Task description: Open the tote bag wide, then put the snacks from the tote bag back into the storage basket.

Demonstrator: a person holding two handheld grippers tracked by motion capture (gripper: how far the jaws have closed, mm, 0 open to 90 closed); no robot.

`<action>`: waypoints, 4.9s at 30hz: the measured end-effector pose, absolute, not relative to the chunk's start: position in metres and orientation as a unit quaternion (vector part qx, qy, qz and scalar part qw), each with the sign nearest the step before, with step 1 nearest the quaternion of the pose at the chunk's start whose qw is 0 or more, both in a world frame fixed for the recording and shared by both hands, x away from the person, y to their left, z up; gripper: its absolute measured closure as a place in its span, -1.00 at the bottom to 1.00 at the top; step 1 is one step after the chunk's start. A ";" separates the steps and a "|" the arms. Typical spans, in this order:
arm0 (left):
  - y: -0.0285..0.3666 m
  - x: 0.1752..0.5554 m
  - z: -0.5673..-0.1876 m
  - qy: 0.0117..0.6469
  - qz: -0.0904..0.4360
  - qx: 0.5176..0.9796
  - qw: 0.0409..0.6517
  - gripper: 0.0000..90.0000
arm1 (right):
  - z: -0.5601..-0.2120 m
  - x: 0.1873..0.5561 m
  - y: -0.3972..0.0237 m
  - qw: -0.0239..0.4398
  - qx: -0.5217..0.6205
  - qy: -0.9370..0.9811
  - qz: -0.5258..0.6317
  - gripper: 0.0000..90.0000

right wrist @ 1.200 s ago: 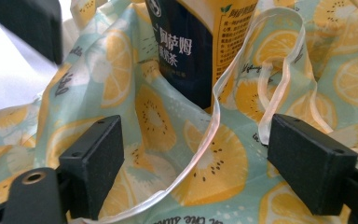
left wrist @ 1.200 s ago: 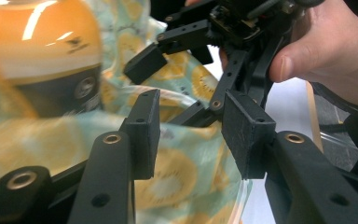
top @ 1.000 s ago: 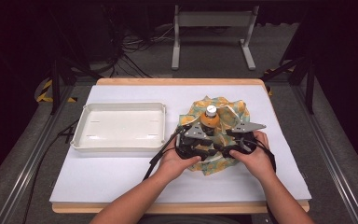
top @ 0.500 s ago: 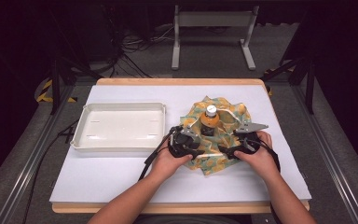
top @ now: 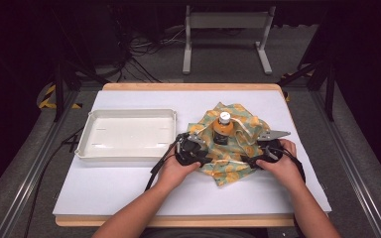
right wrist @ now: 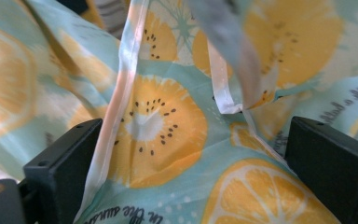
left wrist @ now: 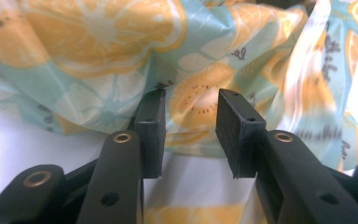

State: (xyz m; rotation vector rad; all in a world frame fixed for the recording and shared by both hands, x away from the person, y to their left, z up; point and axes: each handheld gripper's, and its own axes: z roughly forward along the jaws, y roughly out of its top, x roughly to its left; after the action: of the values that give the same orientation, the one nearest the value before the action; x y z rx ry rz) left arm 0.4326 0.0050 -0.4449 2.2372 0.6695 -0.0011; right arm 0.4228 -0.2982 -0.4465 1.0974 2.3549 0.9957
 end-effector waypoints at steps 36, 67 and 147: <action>0.046 0.418 -0.379 0.236 0.034 0.829 0.505 0.29 | -0.367 0.379 -0.323 0.180 0.356 0.789 0.467 -0.43; 0.015 0.453 -0.336 0.177 0.054 0.800 0.571 -0.16 | -0.368 0.388 -0.311 0.167 0.325 0.769 0.524 0.75; 0.024 0.458 -0.260 0.149 0.078 0.790 0.590 0.30 | -0.383 0.392 -0.311 0.147 0.332 0.770 0.525 0.72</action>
State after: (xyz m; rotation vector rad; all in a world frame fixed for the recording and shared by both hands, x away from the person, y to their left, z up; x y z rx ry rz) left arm 0.4577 0.0243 -0.2597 1.8388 0.3468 0.1825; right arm 0.3920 -0.3108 -0.3832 0.9549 2.2158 1.5097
